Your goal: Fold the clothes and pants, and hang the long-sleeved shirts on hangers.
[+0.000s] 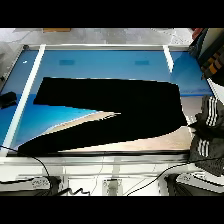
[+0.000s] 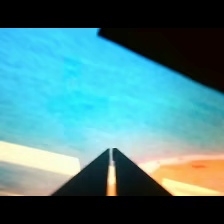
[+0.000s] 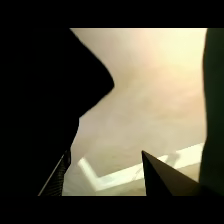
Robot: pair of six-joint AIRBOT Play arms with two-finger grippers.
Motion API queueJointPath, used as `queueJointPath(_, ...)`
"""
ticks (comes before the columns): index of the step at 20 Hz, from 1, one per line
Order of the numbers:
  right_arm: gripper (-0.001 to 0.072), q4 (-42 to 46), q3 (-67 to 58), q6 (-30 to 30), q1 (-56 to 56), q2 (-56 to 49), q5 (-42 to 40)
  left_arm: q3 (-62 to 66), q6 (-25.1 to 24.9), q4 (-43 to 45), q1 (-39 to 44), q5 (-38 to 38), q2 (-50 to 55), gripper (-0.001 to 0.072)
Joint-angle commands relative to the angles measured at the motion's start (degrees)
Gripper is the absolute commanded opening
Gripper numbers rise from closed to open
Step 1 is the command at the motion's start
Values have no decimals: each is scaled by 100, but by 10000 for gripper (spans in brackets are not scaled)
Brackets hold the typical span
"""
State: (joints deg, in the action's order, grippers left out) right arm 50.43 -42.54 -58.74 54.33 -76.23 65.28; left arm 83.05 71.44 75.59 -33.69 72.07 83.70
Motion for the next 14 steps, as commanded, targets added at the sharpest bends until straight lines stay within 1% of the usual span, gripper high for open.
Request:
queueJointPath(1,509,-944,822,-13,162,-15,-675,-413,-184,-238,-129,-22,-192,271)
queueJointPath(2,509,-1241,876,-15,146,-15,-831,-413,-173,-240,-129,-79,-192,453)
queueJointPath(3,509,-1495,892,-15,90,-15,-986,-413,-131,-238,-129,-114,-188,498)
queueJointPath(9,507,-2463,890,-15,-839,-15,-2452,-721,-125,-238,-140,-153,-205,492)
queueJointPath(10,488,-2529,890,-17,-955,-15,-2605,-758,-122,-238,-153,-170,-223,490)
queueJointPath(11,426,-2516,890,-15,-1051,-15,-2745,-800,-131,-238,-175,-197,-258,459)
queueJointPath(12,365,-2509,890,-13,-1104,-13,-2861,-863,-127,-240,-203,-234,-343,408)
queueJointPath(13,285,-2511,890,-13,-1123,-13,-2924,-960,-212,-238,-225,-286,-494,324)
queueJointPath(14,251,-2511,890,-13,-1123,-13,-2957,-1132,-413,-245,-240,-369,-741,213)
